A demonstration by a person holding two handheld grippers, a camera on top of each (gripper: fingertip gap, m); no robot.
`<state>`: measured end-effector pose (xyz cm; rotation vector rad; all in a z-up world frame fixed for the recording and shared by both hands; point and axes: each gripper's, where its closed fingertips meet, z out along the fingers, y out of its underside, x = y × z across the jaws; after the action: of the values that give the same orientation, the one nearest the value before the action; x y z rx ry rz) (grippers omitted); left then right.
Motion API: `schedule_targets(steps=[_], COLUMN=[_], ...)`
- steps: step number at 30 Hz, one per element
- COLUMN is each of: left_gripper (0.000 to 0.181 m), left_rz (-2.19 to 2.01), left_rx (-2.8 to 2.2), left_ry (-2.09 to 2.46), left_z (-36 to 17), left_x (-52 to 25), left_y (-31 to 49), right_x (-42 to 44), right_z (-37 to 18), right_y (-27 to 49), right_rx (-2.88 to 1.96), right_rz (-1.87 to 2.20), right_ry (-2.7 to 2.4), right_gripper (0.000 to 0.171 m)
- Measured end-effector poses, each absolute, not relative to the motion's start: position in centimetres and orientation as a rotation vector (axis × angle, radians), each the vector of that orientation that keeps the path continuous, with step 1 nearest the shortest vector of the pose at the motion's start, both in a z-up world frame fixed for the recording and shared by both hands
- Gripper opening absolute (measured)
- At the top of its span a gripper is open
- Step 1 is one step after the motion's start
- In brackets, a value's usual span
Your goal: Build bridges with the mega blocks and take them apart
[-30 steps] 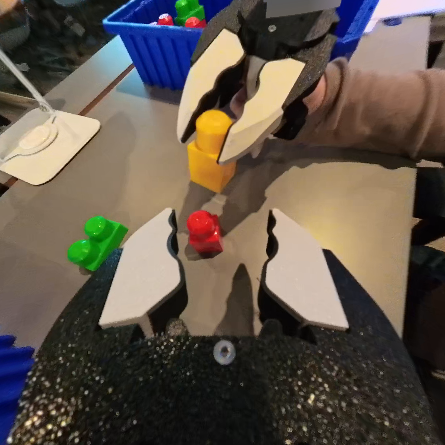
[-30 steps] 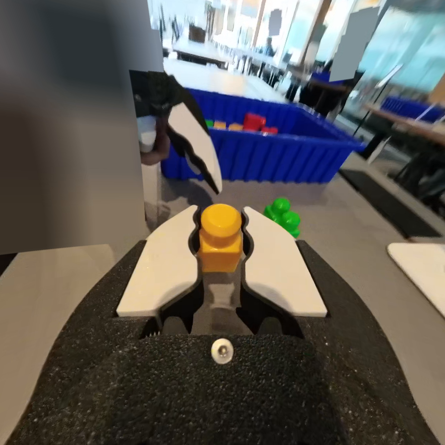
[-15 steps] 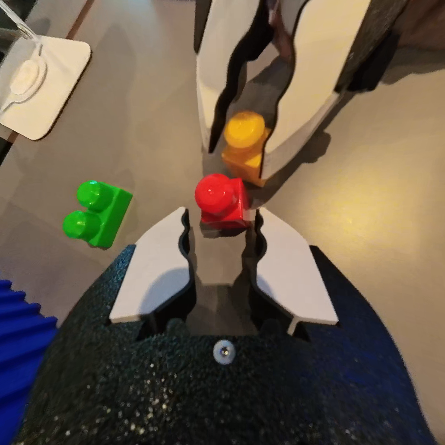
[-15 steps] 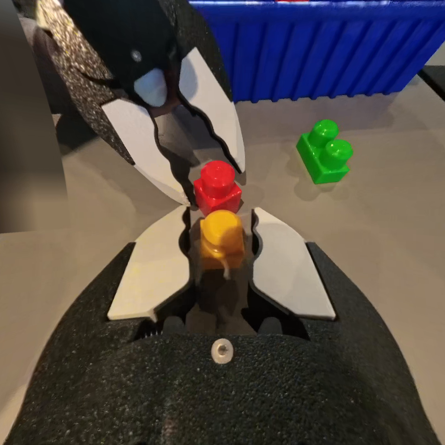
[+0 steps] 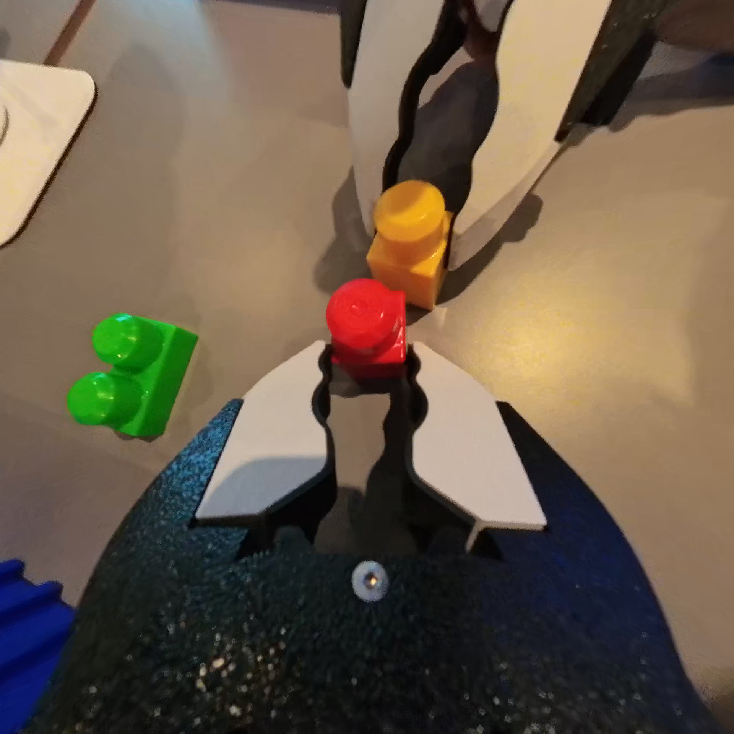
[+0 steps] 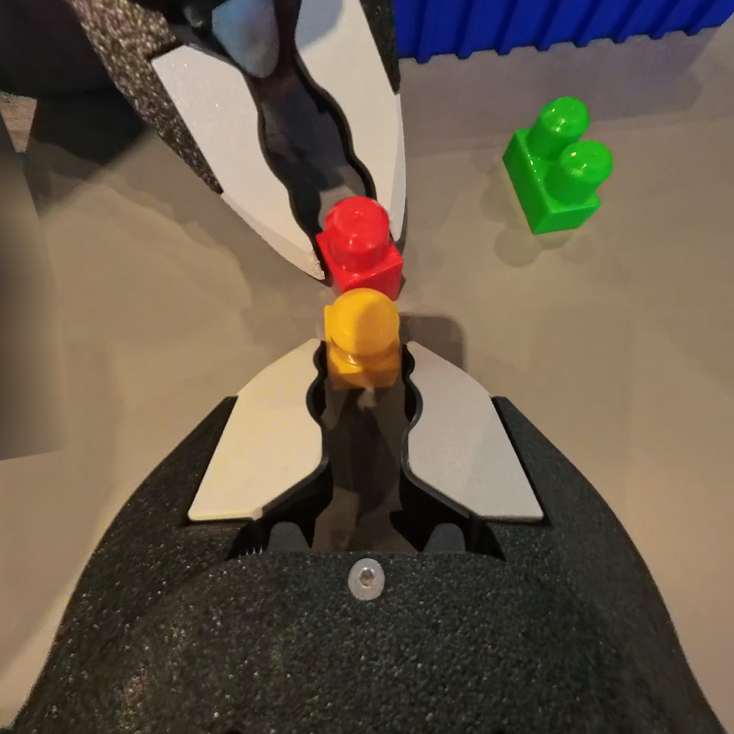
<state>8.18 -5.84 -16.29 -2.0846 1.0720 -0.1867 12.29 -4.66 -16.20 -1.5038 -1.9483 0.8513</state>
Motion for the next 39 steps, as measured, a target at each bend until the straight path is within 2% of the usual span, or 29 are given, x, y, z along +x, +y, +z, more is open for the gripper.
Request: schedule_targets(steps=[1,9,39], left_gripper=[0.035,0.035,0.036], left_rz=[-0.179,-0.312,-0.360], left_rx=[-2.074,-2.004,-2.040], left_ry=[1.095,1.313,1.327], left_z=[-16.3,-16.4,-16.5], left_x=[8.3,9.7,9.9], left_y=[-5.9,-7.9,-8.3], right_x=[12.3,12.9,12.5], right_z=[-16.2,-16.1,-16.2], right_y=[-4.6,-5.9,-6.7], right_rx=[-1.503,-1.426,-1.377], right_rz=[0.856,0.959,0.918], right_ry=[-1.947,-2.016,-2.051], right_gripper=[0.036,0.036,0.035])
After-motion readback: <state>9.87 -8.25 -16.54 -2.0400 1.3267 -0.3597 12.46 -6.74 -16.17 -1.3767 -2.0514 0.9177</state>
